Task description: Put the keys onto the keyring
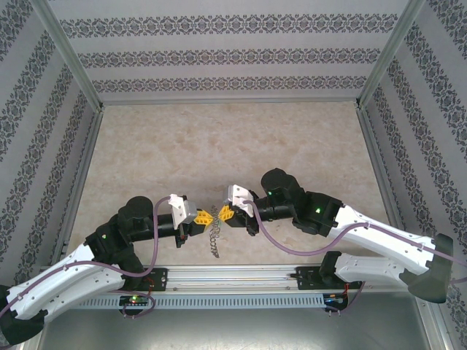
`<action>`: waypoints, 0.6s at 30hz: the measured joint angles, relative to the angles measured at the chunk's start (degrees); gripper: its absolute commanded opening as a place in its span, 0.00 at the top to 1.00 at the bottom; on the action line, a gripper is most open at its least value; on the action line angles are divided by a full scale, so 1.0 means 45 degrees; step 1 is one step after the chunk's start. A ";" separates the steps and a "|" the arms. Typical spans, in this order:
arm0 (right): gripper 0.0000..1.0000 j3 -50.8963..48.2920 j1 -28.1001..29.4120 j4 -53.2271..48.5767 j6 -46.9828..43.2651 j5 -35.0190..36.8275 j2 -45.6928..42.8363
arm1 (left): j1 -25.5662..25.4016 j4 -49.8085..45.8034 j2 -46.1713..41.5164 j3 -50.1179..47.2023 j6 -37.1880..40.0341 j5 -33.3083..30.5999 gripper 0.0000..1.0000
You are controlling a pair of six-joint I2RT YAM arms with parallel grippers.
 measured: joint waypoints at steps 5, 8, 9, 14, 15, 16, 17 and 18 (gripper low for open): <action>1.00 0.0000 0.0000 0.0112 0.0000 0.0131 -0.0024 | 0.0000 -0.0005 -0.0005 0.0000 0.0000 0.0010 1.00; 1.00 0.0000 0.0000 0.0126 0.0000 0.0131 -0.0024 | 0.0000 0.0000 -0.0005 0.0000 0.0000 0.0010 1.00; 1.00 0.0000 0.0000 0.0131 0.0000 0.0131 -0.0024 | 0.0000 0.0000 -0.0005 0.0000 0.0000 0.0010 1.00; 1.00 0.0000 0.0000 0.0136 0.0000 0.0078 -0.0024 | 0.0000 0.0000 -0.0005 0.0000 0.0000 0.0005 1.00; 1.00 0.0000 0.0000 0.0136 0.0000 0.0039 -0.0024 | 0.0000 0.0000 -0.0005 0.0000 0.0000 0.0010 1.00; 1.00 0.0000 0.0000 0.0136 0.0000 -0.0005 -0.0024 | 0.0000 0.0000 -0.0005 0.0000 0.0000 0.0005 1.00; 1.00 0.0000 0.0000 0.0136 0.0000 -0.0029 -0.0024 | 0.0000 0.0000 -0.0005 0.0000 0.0000 0.0005 1.00; 1.00 0.0000 0.0000 0.0136 0.0000 -0.0068 -0.0024 | 0.0000 0.0000 -0.0005 0.0000 0.0000 0.0005 1.00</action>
